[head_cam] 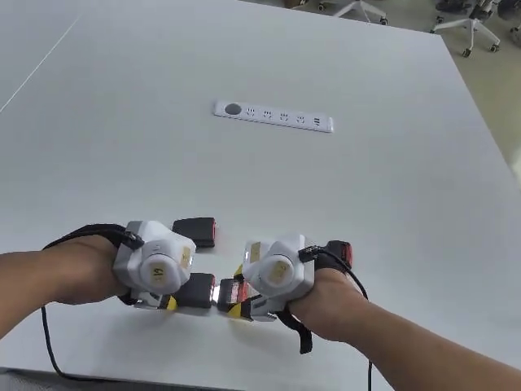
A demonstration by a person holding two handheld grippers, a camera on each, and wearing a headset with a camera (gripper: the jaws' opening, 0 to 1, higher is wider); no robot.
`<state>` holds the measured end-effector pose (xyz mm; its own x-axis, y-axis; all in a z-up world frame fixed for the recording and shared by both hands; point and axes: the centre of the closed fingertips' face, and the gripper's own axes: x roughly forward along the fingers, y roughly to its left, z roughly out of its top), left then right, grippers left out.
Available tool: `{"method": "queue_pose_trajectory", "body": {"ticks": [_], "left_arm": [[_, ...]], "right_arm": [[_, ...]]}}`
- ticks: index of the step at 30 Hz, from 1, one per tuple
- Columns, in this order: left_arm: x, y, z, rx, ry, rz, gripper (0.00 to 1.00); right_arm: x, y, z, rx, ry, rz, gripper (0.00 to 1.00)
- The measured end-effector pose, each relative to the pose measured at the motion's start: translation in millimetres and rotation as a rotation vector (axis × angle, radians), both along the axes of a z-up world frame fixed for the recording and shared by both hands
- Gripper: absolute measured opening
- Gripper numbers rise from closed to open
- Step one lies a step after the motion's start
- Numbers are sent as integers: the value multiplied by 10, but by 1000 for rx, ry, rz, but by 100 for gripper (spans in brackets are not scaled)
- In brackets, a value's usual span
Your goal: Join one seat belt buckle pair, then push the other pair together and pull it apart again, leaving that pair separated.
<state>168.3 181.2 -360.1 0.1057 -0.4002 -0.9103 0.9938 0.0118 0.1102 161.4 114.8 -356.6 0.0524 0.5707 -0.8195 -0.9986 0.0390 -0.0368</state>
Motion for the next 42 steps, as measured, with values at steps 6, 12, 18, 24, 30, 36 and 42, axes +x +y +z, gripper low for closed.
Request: {"method": "queue_pose_trajectory", "body": {"ticks": [6, 12, 18, 24, 30, 36, 42], "left_arm": [[33, -4, 152, -13, -10, 16, 33], [154, 23, 306, -44, -15, 65, 29], [352, 53, 430, -52, -48, 97, 31], [487, 40, 508, -52, -58, 141, 34], [663, 48, 526, -39, -90, 160, 35], [802, 123, 439, -19, -71, 186, 36], [905, 167, 308, 0, -48, 183, 40]], "right_arm": [[-12, -39, 155, 19, 6, -27, 36], [28, -87, 304, 42, 9, -56, 35], [111, -197, 368, 49, -4, -76, 37], [246, -417, 373, 38, -18, -116, 39], [427, -709, 368, 24, -34, -153, 38], [684, -1096, 394, 1, -56, -202, 37], [845, -1515, 304, -58, -56, -210, 37]]}}
